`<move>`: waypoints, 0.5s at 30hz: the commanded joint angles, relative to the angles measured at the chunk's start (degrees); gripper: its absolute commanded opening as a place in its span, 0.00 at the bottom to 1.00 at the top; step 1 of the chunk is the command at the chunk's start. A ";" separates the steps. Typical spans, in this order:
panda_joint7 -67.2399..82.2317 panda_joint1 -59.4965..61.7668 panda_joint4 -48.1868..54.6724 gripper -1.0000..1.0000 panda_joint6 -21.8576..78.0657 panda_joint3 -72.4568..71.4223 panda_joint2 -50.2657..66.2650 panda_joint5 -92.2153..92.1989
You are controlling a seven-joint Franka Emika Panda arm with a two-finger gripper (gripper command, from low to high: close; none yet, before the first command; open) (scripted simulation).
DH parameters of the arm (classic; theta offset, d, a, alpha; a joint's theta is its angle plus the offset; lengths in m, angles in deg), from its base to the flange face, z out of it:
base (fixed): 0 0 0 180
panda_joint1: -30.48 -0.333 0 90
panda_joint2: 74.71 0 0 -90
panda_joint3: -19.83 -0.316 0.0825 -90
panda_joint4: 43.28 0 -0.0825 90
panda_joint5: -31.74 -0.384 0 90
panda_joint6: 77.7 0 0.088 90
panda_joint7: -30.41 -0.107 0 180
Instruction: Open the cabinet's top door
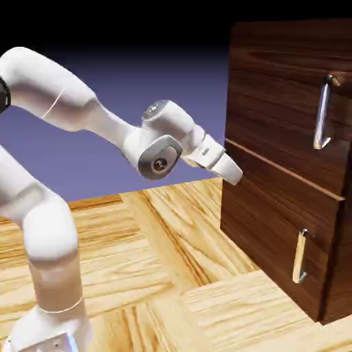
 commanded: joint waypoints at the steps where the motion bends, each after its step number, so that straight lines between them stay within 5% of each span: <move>1: 0.79 -0.89 0.68 0.50 -0.05 0.98 -0.20 2.50; 15: 11.85 -13.30 10.24 0.50 -0.69 14.73 -3.00 37.38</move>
